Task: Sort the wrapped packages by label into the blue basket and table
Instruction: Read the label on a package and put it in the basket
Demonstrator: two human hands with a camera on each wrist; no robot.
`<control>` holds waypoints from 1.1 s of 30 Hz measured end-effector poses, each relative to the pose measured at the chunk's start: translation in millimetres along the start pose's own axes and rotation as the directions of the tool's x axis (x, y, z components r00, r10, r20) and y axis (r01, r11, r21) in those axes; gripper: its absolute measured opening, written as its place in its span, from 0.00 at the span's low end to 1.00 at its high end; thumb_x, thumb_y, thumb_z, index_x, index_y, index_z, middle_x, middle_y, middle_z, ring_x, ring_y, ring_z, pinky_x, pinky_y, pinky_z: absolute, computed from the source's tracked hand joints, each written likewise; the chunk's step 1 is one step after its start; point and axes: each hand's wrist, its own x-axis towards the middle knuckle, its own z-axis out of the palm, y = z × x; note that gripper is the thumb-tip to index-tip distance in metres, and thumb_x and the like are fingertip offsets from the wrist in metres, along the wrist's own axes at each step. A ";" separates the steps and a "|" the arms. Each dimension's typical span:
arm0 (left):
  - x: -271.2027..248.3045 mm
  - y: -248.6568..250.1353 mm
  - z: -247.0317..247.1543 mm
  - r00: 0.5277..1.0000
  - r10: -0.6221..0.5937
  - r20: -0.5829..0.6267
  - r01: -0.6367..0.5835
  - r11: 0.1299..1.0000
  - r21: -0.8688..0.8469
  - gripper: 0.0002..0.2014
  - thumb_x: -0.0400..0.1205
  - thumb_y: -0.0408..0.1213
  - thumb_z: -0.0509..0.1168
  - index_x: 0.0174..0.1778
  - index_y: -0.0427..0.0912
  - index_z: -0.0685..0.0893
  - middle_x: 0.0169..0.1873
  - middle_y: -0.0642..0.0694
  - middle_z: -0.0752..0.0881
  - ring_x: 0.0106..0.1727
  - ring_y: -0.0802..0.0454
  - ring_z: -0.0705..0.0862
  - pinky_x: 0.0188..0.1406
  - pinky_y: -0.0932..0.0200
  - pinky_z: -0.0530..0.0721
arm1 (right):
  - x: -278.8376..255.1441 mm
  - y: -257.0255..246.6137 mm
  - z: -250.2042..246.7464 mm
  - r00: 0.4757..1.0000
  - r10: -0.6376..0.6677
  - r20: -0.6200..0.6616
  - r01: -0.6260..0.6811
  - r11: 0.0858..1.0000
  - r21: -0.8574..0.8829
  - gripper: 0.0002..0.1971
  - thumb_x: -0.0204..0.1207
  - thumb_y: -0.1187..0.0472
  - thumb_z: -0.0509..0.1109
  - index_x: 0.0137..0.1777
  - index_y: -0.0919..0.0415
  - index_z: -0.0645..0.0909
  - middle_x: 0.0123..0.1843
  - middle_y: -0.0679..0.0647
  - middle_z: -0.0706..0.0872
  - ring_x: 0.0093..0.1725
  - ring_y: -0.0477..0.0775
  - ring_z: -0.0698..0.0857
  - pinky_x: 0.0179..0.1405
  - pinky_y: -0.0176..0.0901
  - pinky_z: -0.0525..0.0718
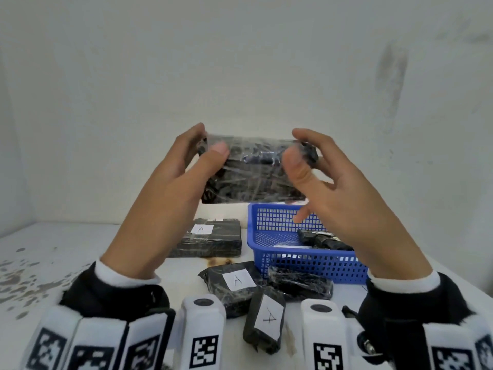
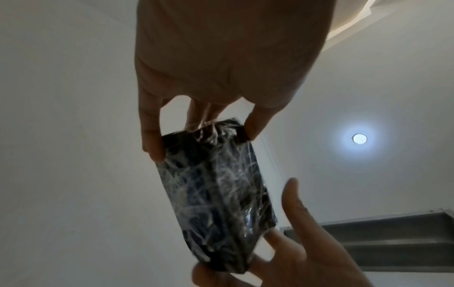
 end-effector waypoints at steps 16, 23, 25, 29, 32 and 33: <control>3.5 -0.8 -0.5 0.995 0.016 0.096 -0.001 0.989 -0.146 0.26 0.75 0.49 0.73 0.66 0.59 0.70 0.42 0.51 0.90 0.47 0.57 0.90 0.57 0.47 0.88 | -1.4 -1.8 -4.6 0.998 -0.056 0.008 0.054 0.988 0.143 0.27 0.62 0.33 0.70 0.65 0.30 0.78 0.59 0.43 0.89 0.42 0.52 0.94 0.54 0.56 0.89; 1.8 0.7 3.9 0.995 0.034 0.099 -0.022 0.993 -0.118 0.20 0.75 0.51 0.64 0.62 0.60 0.68 0.37 0.60 0.91 0.45 0.58 0.90 0.57 0.47 0.88 | -0.8 -3.3 -5.1 1.000 -0.020 0.001 0.020 0.986 0.166 0.23 0.62 0.34 0.69 0.59 0.33 0.79 0.53 0.48 0.91 0.37 0.54 0.93 0.44 0.43 0.88; 1.1 1.5 4.5 0.995 0.030 0.099 -0.018 0.993 -0.113 0.20 0.77 0.50 0.64 0.63 0.59 0.68 0.40 0.58 0.91 0.47 0.56 0.90 0.56 0.47 0.88 | -1.1 -3.4 -4.6 1.000 -0.022 -0.003 0.022 0.988 0.156 0.22 0.62 0.35 0.70 0.58 0.34 0.79 0.50 0.48 0.92 0.38 0.59 0.93 0.44 0.46 0.90; -0.9 3.8 4.7 0.995 0.015 0.100 -0.007 0.996 -0.086 0.28 0.76 0.54 0.68 0.72 0.59 0.67 0.47 0.58 0.91 0.51 0.59 0.90 0.59 0.50 0.87 | -2.3 -3.9 -4.2 0.999 -0.039 0.007 0.038 0.989 0.143 0.25 0.59 0.33 0.73 0.58 0.31 0.77 0.51 0.47 0.92 0.42 0.70 0.90 0.50 0.58 0.91; -1.8 4.3 4.5 0.995 0.006 0.098 -0.001 0.999 -0.046 0.30 0.75 0.60 0.69 0.73 0.61 0.68 0.50 0.65 0.89 0.53 0.62 0.89 0.63 0.52 0.84 | -3.0 -3.5 -4.1 0.999 -0.042 0.013 0.040 0.990 0.134 0.26 0.58 0.32 0.74 0.57 0.30 0.75 0.53 0.45 0.91 0.44 0.71 0.89 0.50 0.62 0.91; -1.9 4.0 4.2 0.995 0.005 0.097 -0.002 1.000 -0.030 0.30 0.75 0.62 0.68 0.72 0.63 0.69 0.49 0.67 0.88 0.52 0.64 0.89 0.63 0.53 0.83 | -3.0 -3.2 -4.2 0.999 -0.036 0.013 0.034 0.992 0.124 0.25 0.59 0.32 0.74 0.57 0.30 0.75 0.54 0.44 0.90 0.44 0.70 0.90 0.49 0.61 0.91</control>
